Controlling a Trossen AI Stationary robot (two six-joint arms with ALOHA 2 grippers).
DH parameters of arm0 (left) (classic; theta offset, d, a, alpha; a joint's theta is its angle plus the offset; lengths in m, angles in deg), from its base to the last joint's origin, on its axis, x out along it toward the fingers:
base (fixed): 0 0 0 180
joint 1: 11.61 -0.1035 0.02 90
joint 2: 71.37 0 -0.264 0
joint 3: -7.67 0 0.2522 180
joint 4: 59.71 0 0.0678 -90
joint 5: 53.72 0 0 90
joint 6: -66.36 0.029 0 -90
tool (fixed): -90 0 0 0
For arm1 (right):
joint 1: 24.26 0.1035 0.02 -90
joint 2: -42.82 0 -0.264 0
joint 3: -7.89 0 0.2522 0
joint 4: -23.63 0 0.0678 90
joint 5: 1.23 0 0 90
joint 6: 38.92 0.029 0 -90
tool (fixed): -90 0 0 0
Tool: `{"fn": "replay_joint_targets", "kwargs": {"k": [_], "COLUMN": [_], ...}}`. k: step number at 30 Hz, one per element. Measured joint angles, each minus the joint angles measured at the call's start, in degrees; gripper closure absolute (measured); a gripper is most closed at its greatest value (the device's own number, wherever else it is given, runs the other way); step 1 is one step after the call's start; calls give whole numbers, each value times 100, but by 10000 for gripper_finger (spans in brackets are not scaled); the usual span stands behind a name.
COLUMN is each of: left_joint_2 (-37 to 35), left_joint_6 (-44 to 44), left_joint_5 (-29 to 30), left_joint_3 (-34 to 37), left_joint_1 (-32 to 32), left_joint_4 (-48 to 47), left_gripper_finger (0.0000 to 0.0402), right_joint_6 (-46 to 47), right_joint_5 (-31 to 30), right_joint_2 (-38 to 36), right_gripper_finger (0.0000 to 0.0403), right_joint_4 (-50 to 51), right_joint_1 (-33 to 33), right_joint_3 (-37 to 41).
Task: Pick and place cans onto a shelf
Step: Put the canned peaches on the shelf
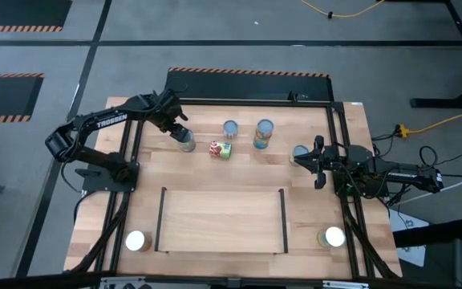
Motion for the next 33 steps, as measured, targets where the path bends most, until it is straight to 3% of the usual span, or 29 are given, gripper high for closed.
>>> {"fn": "replay_joint_targets", "kwargs": {"k": [20,33], "left_joint_2": [4,-114], "left_joint_6": [-7,0], "left_joint_5": [91,90], "left_joint_3": [15,36], "left_joint_1": [0,0], "left_joint_4": [-22,57], "left_gripper_finger": [391,400], "right_joint_6": [0,0], "right_joint_5": [0,0], "right_joint_2": [-1,-1], "right_gripper_finger": [342,342], "right_joint_4": [1,0], "right_joint_1": [2,1], "right_joint_3": [0,0]}}
